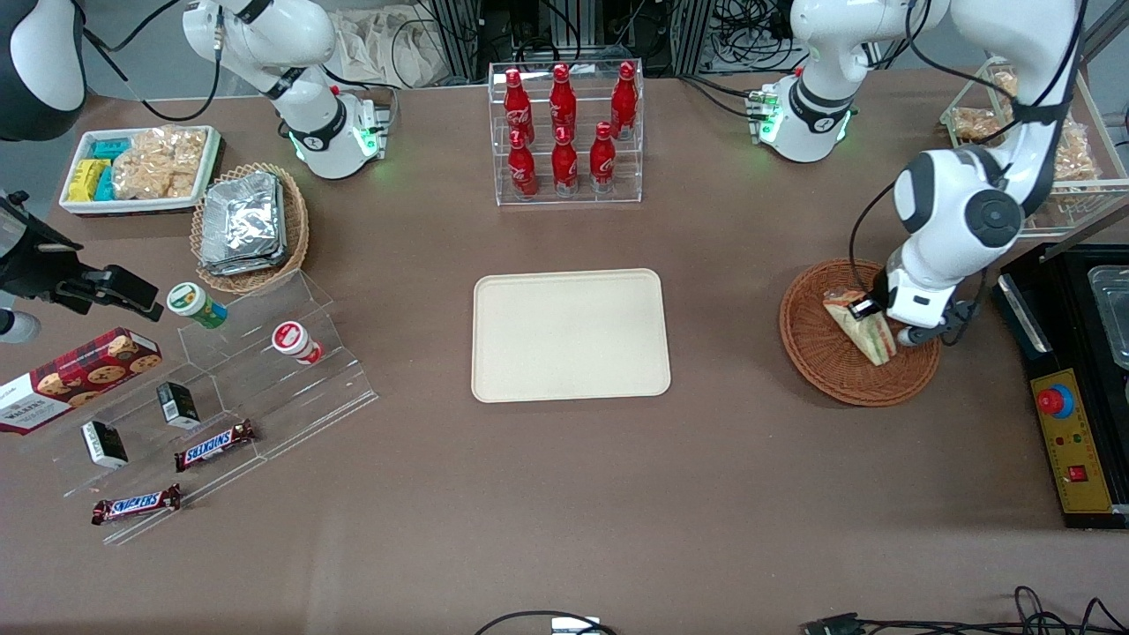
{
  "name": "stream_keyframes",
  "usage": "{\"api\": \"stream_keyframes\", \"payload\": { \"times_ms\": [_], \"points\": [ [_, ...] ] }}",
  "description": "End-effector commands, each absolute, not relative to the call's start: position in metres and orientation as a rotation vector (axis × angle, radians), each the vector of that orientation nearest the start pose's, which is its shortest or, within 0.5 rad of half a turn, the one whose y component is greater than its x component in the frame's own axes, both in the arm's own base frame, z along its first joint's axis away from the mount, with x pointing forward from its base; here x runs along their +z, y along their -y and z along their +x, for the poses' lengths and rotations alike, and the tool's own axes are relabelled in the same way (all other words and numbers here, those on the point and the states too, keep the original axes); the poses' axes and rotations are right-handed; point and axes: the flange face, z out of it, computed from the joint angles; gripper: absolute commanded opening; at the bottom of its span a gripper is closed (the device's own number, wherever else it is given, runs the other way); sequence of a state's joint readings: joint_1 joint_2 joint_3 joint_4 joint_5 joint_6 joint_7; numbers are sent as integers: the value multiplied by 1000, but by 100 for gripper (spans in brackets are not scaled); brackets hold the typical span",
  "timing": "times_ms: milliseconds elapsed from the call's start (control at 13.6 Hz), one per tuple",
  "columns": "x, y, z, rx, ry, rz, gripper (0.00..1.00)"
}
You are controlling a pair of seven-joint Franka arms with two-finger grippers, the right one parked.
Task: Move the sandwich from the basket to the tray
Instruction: 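Lift the sandwich up out of the basket with the left gripper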
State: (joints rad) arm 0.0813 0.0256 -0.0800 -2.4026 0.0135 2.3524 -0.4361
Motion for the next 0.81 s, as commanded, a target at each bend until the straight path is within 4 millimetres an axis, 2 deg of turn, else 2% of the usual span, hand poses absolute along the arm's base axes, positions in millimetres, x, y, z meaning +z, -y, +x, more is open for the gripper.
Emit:
{"api": "stream_keyframes", "payload": {
  "times_ms": [0,221,369,516,664,738],
  "points": [
    [386,0,509,164,588,-3033,0],
    [485,6,536,248,533,-3036,0],
    [532,24,537,258,416,-3058,0],
    [564,61,535,253,259,-3078,0],
    [580,116,528,290,119,-3101,0],
    [587,152,523,277,16,-3108,0]
  ]
}}
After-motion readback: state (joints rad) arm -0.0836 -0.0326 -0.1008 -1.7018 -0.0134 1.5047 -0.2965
